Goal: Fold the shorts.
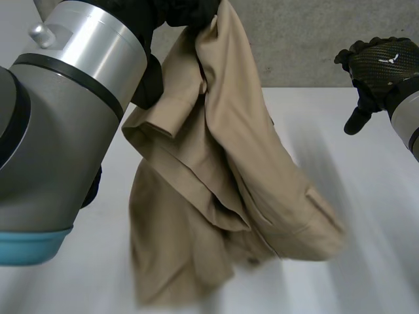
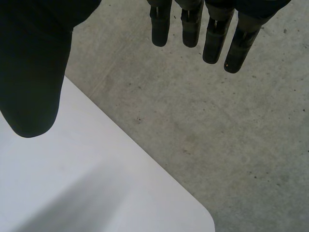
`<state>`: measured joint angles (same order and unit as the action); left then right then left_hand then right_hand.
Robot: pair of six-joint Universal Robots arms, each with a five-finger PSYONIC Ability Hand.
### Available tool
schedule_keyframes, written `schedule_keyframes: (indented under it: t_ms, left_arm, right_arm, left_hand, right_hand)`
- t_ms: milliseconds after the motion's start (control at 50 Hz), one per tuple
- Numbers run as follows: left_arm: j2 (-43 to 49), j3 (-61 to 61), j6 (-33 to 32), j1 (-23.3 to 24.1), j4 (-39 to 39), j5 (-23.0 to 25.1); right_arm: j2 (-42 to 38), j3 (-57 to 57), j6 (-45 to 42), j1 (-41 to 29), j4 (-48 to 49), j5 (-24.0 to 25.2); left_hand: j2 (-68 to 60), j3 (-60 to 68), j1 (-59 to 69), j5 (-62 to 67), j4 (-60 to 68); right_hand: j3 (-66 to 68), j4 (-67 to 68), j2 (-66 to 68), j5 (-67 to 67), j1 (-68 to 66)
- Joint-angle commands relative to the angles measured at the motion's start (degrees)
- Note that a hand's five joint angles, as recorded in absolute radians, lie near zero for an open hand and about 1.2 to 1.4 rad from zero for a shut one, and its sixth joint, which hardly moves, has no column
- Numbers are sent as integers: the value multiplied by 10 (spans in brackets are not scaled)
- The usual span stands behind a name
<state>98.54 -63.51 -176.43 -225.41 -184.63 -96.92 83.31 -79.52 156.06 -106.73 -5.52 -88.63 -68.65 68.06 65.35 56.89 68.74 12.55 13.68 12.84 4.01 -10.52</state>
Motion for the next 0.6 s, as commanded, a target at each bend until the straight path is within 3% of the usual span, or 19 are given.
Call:
schedule_keyframes:
  t_ms: [20, 60, 180, 260, 300, 480, 600]
  left_arm:
    - [122, 23, -1, -51, -7, -11]
    - [182, 46, -6, -87, -10, -11]
    - [339, 116, -35, -122, -69, 1]
    - [398, 138, -74, -130, -98, 24]
    - [413, 140, -89, -134, -105, 34]
    - [410, 115, -117, -139, -119, 17]
    - [291, -5, -116, -137, -114, 12]
  right_arm:
    - [0, -6, -1, -2, 0, 3]
    - [0, -8, -1, -4, -1, 3]
    - [-2, -15, -4, -9, -1, 4]
    - [-5, -22, -5, -9, -1, 3]
    - [-5, -25, -5, -10, -1, 2]
    - [-6, -27, -2, -9, -1, 6]
    - [-6, -28, -1, -11, -7, 8]
  left_hand:
    - [-113, 119, 147, 131, 113]
    - [-113, 119, 147, 131, 113]
    - [-113, 119, 147, 131, 113]
    - [402, -396, -368, -384, -402]
    - [433, -427, -400, -415, -434]
    - [490, -484, -457, -473, -491]
    - [526, -520, -492, -508, -526]
  right_hand:
    - [-26, -37, -28, -40, 5]
    - [-26, -37, -28, -40, 5]
    - [-26, -37, -28, -40, 5]
    - [-26, -37, -28, -40, 5]
    - [-26, -37, -28, -40, 5]
    - [-26, -37, -28, -40, 5]
    - [-26, -37, -28, -40, 5]
